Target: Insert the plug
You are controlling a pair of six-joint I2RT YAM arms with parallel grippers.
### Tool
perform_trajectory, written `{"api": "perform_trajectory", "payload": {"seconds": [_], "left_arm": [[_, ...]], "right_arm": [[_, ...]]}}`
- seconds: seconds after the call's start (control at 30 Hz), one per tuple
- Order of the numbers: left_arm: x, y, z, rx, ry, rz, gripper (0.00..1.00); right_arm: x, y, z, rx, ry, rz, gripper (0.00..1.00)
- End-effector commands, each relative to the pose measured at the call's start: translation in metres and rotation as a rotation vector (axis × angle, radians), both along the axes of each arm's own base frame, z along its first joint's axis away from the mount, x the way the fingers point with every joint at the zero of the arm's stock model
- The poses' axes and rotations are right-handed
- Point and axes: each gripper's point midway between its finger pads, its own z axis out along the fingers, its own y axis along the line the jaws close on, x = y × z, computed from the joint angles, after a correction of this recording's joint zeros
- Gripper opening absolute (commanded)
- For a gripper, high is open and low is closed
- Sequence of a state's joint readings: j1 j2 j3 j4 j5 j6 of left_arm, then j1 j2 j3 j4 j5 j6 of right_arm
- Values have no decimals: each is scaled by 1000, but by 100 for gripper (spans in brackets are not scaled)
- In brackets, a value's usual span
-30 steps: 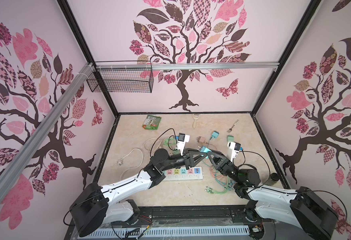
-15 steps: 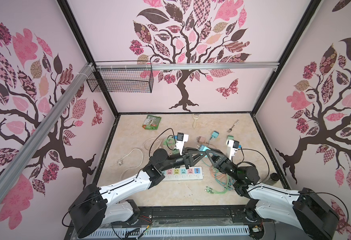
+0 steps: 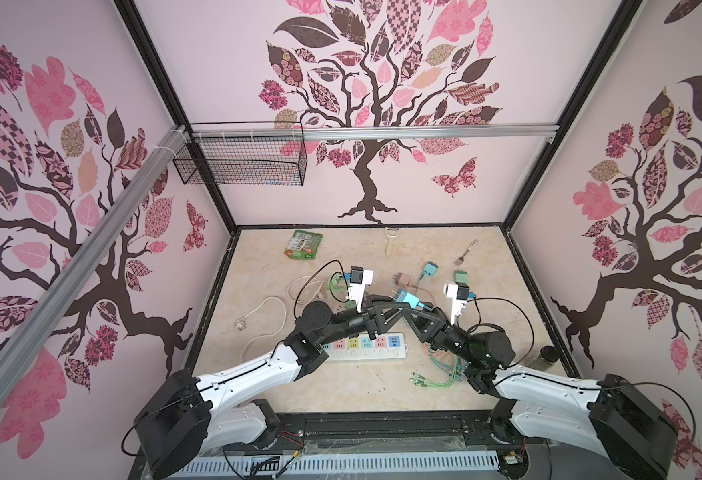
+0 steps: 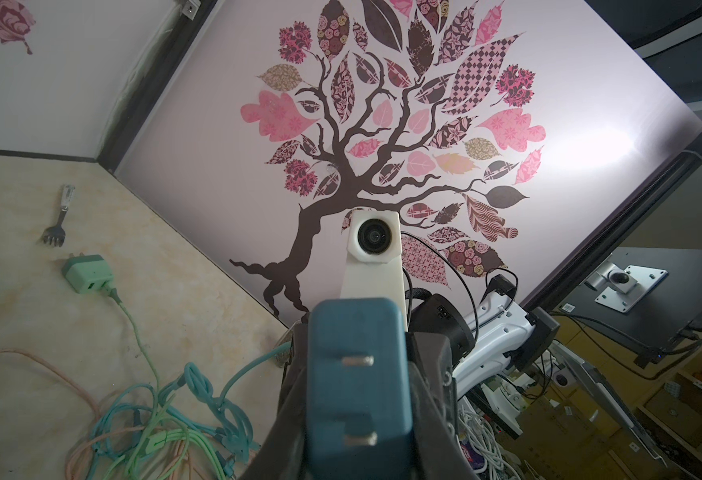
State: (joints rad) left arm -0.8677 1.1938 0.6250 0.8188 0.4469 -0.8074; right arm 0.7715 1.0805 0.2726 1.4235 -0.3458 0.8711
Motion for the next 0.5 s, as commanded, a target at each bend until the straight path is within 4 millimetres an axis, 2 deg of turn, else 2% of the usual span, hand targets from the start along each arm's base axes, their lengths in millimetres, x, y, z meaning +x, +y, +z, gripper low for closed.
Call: {"api": "perform_trajectory", "payload": {"seconds": [0.0, 0.1, 0.2, 0.47], "left_arm": [[-6, 9, 6, -33, -45, 18, 0], [-6, 12, 7, -47, -49, 30, 0], [-9, 12, 8, -60, -54, 16, 0], [-12, 13, 8, -71, -60, 3, 0]], "right_arm": [[-13, -9, 29, 70, -91, 3, 51], [-16, -10, 34, 75, -102, 9, 58], [-17, -15, 40, 107, -100, 5, 58], [-19, -18, 55, 150, -110, 18, 45]]}}
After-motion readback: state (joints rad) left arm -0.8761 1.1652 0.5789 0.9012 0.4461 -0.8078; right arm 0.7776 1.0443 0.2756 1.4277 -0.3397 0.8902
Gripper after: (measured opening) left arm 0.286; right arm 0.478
